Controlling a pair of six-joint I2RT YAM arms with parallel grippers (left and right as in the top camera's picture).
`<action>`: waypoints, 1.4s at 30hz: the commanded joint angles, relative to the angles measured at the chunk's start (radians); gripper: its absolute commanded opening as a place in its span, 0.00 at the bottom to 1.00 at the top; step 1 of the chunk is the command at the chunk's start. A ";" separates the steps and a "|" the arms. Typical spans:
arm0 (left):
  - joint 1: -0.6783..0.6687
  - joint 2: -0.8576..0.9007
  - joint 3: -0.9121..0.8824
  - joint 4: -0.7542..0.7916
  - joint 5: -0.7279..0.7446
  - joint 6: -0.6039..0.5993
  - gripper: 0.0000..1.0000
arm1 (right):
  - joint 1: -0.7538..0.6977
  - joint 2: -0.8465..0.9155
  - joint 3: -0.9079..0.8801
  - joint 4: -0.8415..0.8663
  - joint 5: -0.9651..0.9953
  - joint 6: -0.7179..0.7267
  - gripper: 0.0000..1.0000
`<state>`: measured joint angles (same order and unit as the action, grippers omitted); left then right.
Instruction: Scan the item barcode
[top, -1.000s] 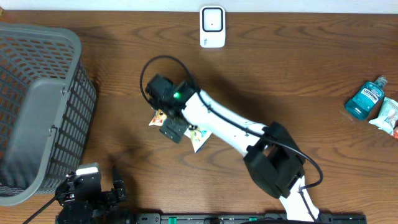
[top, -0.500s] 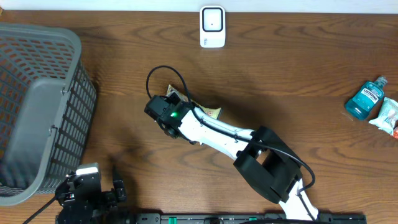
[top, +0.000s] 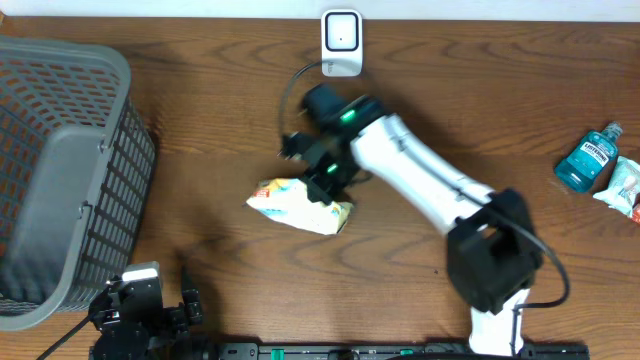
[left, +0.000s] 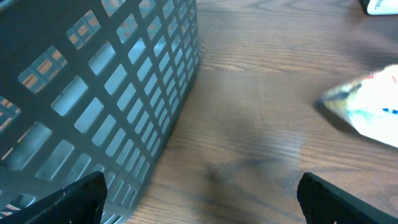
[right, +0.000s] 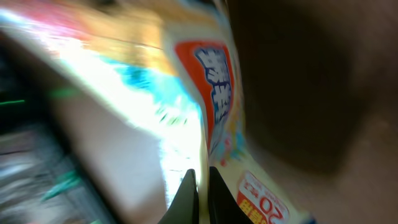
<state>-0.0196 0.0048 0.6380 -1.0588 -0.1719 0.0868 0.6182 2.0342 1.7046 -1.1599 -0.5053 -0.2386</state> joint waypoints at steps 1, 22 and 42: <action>0.003 -0.001 0.004 0.000 -0.013 0.014 0.98 | -0.109 -0.001 -0.013 -0.045 -0.475 -0.217 0.01; 0.003 -0.001 0.004 0.000 -0.013 0.014 0.98 | -0.143 0.011 -0.053 -0.133 -0.426 -0.249 0.01; 0.003 -0.001 0.004 0.000 -0.013 0.014 0.98 | 0.212 0.028 -0.366 0.113 0.280 0.217 0.01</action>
<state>-0.0196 0.0048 0.6380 -1.0584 -0.1715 0.0868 0.8040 2.0430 1.4689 -1.1126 -0.3622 -0.1402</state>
